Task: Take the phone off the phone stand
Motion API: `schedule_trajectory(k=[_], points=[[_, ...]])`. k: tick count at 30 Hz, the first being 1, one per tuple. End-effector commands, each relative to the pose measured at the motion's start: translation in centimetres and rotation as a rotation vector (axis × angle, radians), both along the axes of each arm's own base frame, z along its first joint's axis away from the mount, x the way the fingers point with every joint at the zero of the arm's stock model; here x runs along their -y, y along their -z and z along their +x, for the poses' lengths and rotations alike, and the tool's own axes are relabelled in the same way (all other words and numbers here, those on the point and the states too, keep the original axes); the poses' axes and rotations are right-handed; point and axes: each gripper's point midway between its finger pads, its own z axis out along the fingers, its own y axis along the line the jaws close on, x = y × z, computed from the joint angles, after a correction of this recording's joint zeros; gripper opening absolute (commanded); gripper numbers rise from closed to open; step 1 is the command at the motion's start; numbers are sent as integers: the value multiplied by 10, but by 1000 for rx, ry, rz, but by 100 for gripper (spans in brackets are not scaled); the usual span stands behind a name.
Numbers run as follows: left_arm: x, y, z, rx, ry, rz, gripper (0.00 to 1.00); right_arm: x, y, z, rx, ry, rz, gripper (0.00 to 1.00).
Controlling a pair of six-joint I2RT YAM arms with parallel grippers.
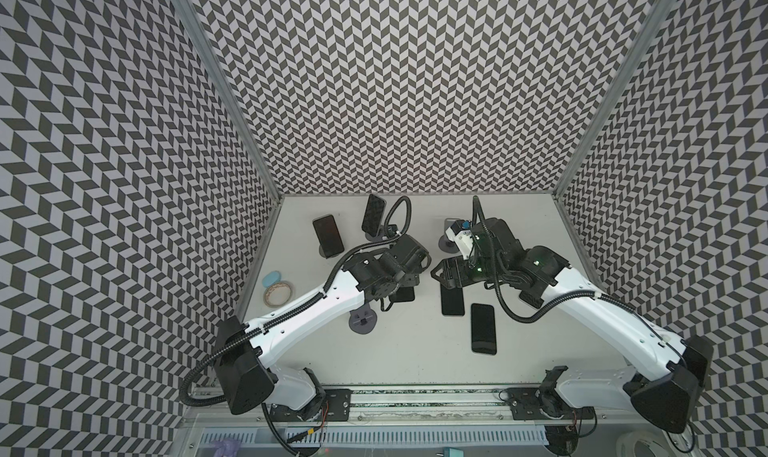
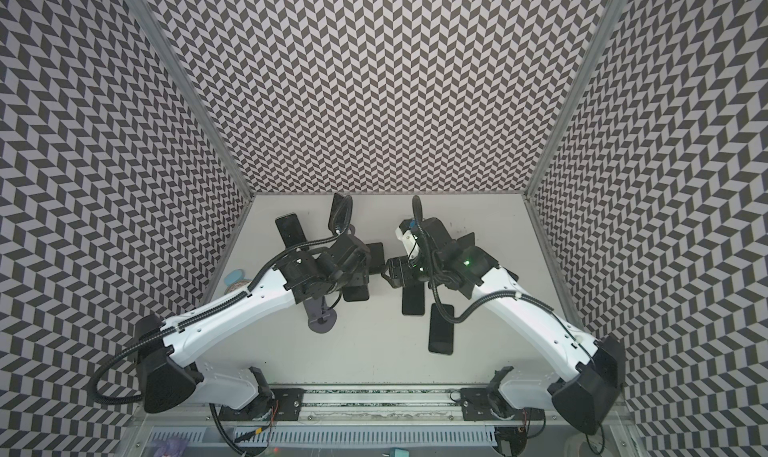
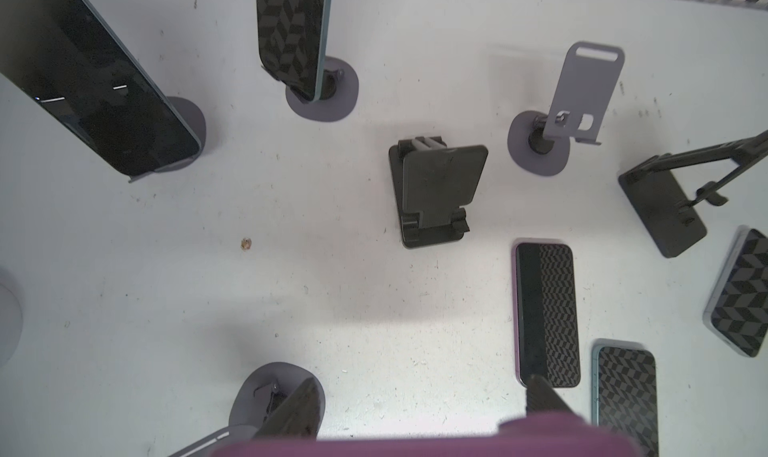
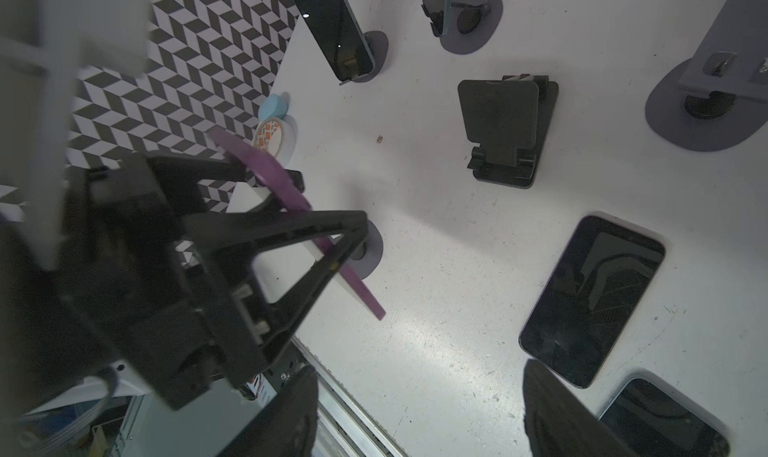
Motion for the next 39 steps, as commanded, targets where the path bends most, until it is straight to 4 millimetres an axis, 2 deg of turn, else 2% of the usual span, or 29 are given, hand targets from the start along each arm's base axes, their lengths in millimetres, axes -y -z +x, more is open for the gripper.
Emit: schedule_trajectory(k=[1,3,7,13,18,20,25,31,36,39], points=[[5,-13,1,23,-39,-6,61,-2,-19,-9,35,-24,68,75],[9,-14,-1,2,-30,2,61,6,-15,-5,37,9,24,75],[14,-22,-2,7,4,12,61,15,-20,2,70,43,-35,76],[18,-20,-4,6,79,29,62,27,-29,28,151,165,-68,75],[22,-23,-9,12,130,5,62,23,-34,39,112,222,-67,75],[21,-20,-12,12,136,-10,61,19,-34,38,84,218,-52,75],[17,-9,-19,-28,113,-27,61,4,-40,17,20,139,70,74],[7,9,-35,-80,84,-38,61,0,-17,-7,-81,119,163,71],[5,35,-39,-100,111,-6,61,9,5,-4,-34,130,111,71],[6,41,-41,-119,129,5,61,15,15,1,-30,156,68,71]])
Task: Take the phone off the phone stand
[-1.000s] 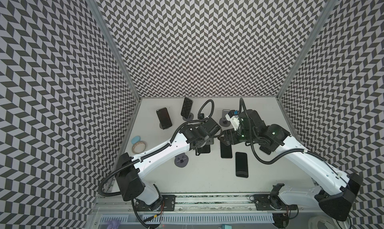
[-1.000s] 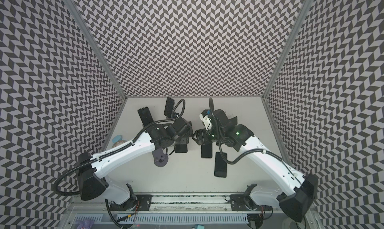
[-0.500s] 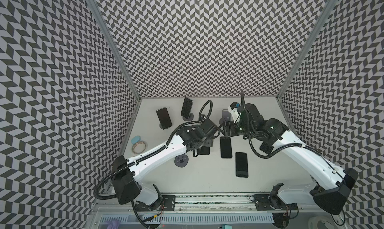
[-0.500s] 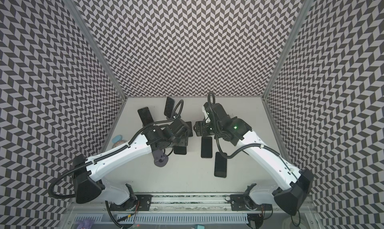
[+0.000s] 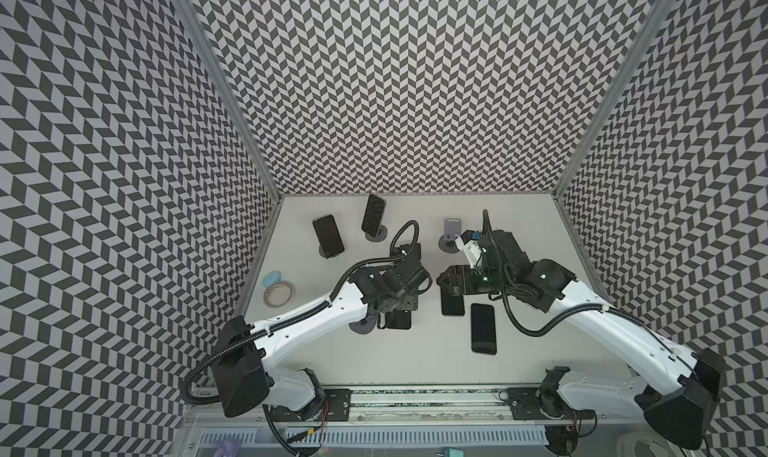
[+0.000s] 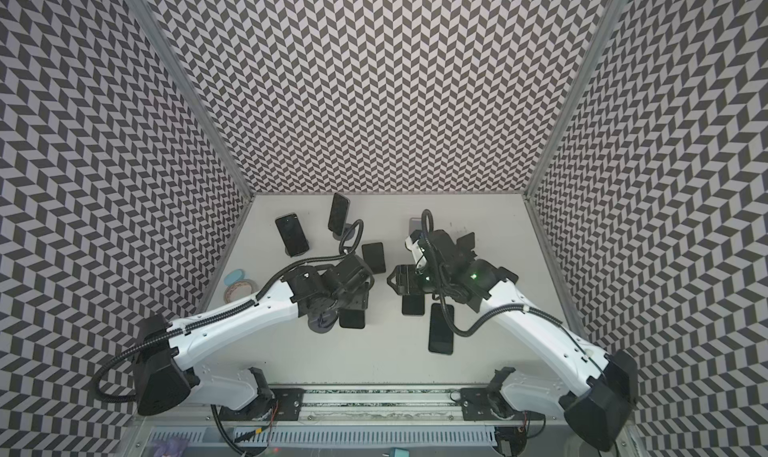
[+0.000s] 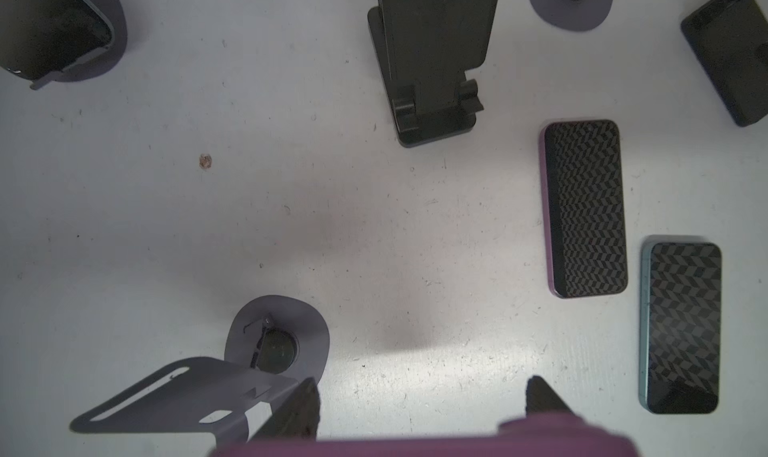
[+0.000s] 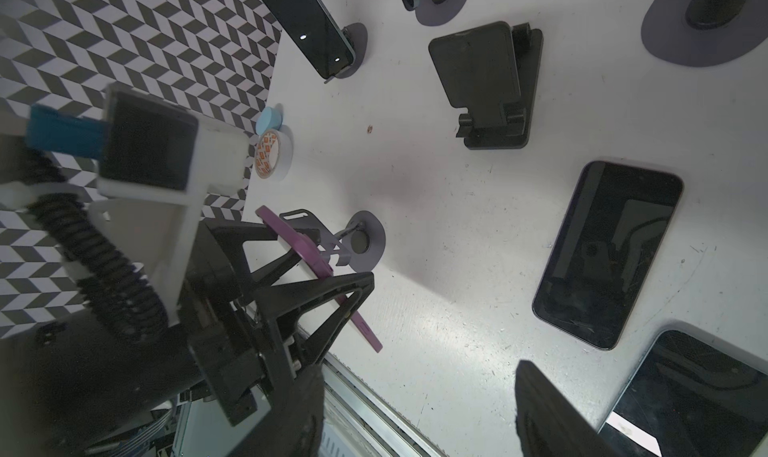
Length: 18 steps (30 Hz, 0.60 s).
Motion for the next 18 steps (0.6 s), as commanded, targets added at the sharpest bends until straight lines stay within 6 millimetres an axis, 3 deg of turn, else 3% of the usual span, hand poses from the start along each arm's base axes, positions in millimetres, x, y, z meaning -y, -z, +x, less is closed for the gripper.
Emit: schedule_trajectory(k=[1,14,18], points=[[11,-8,4,30,14,-54,61,-1,-13,12,80,17,18,71],[33,7,11,-23,63,-87,62,-8,-15,18,94,13,35,72],[38,11,13,-35,76,-89,62,-6,-6,18,91,16,21,72]])
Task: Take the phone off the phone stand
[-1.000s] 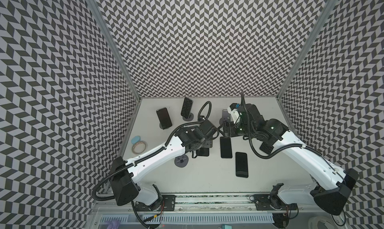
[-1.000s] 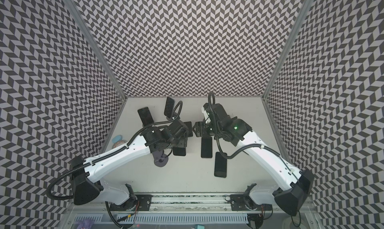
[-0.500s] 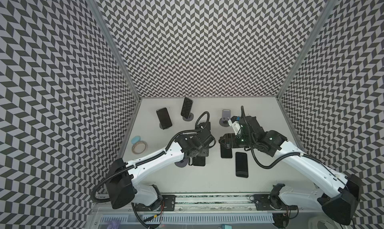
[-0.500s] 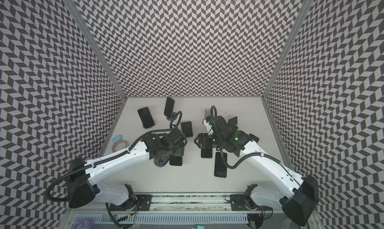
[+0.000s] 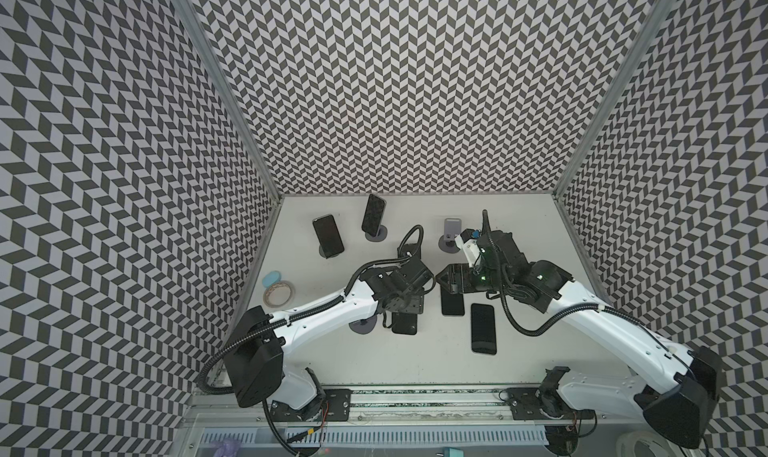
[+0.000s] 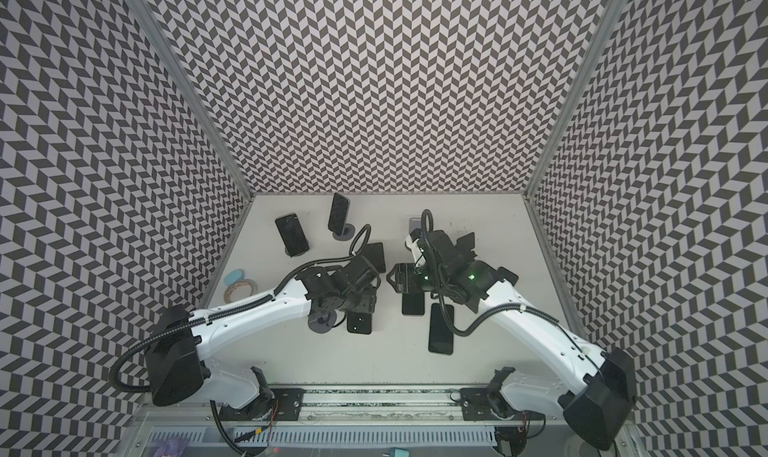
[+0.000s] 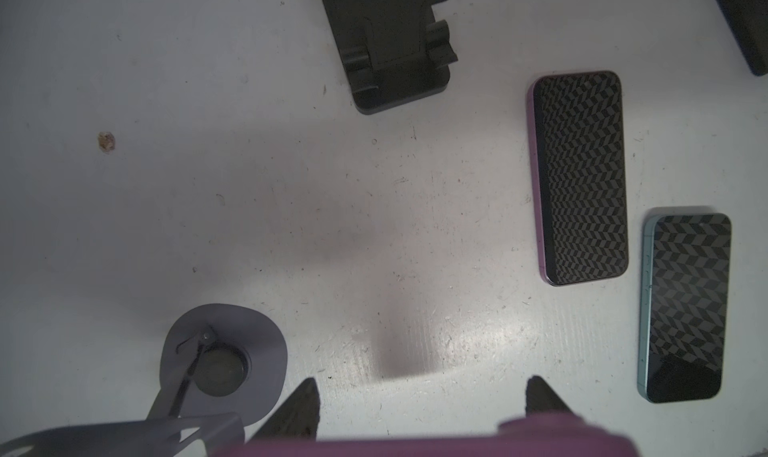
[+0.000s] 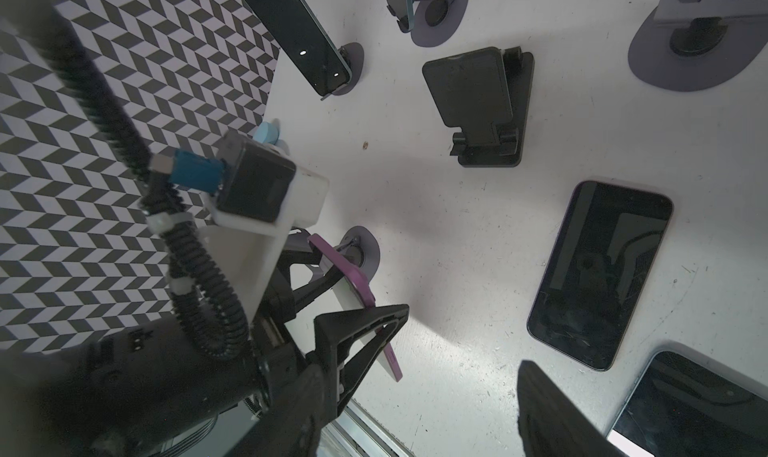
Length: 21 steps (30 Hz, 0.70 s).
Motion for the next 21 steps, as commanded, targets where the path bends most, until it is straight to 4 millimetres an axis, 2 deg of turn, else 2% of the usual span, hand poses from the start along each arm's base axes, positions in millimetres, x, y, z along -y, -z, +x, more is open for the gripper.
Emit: schedule_trajectory(k=[1,9,16,21], points=[[16,-18,11,38,14,-61,62,-3,-4,8,46,8,17,72],[14,-7,9,-12,23,-78,62,-5,6,5,18,7,32,72],[11,-3,23,-21,11,-96,62,2,2,5,27,29,12,72],[17,4,34,-21,13,-86,62,10,-5,6,56,53,4,72]])
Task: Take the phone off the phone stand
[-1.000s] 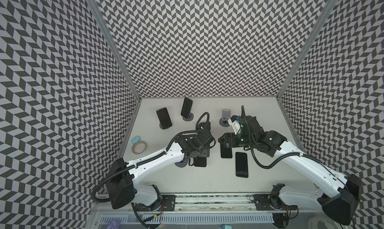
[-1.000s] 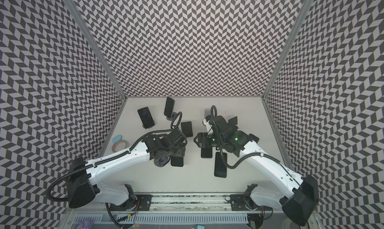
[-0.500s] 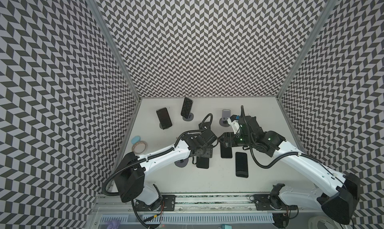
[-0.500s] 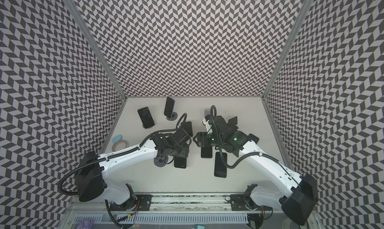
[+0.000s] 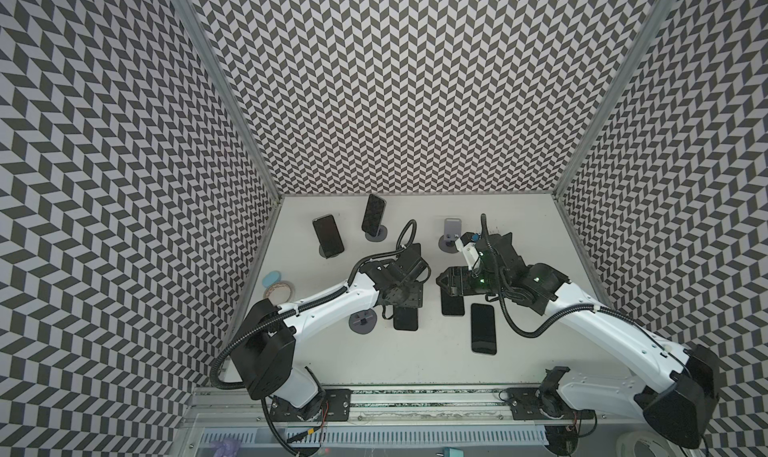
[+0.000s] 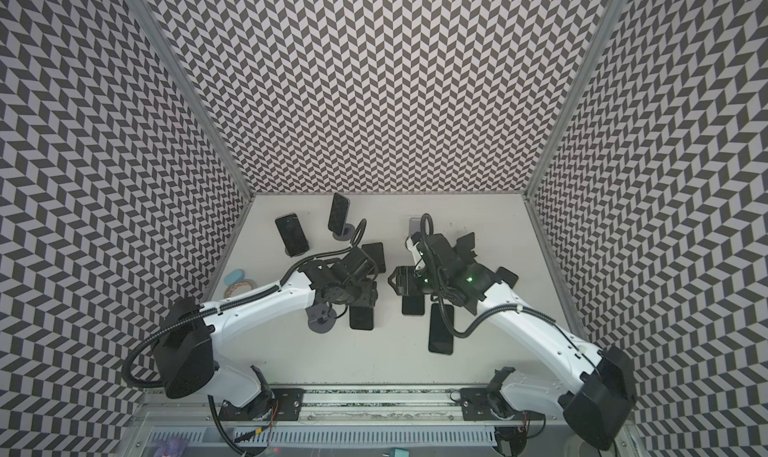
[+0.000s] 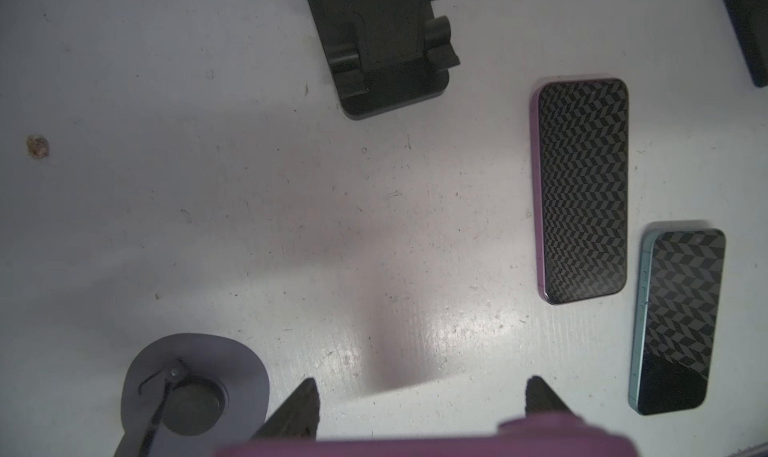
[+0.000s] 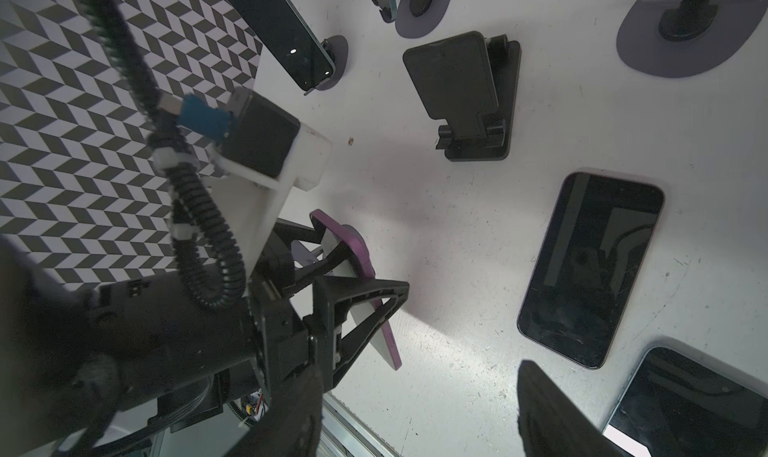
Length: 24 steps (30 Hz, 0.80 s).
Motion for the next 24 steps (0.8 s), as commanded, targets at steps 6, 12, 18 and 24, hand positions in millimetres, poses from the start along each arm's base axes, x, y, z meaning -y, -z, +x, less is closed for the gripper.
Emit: schedule_trajectory(k=[6,12,18,24], points=[[27,1,21,12,39,-23,62,12,-23,4,94,52,24,72],[31,12,23,-9,49,-14,61,14,-24,5,99,61,22,72],[33,21,22,-15,55,-18,61,15,-22,4,95,66,20,72],[34,30,24,-7,50,-19,61,18,-17,1,87,70,21,72]])
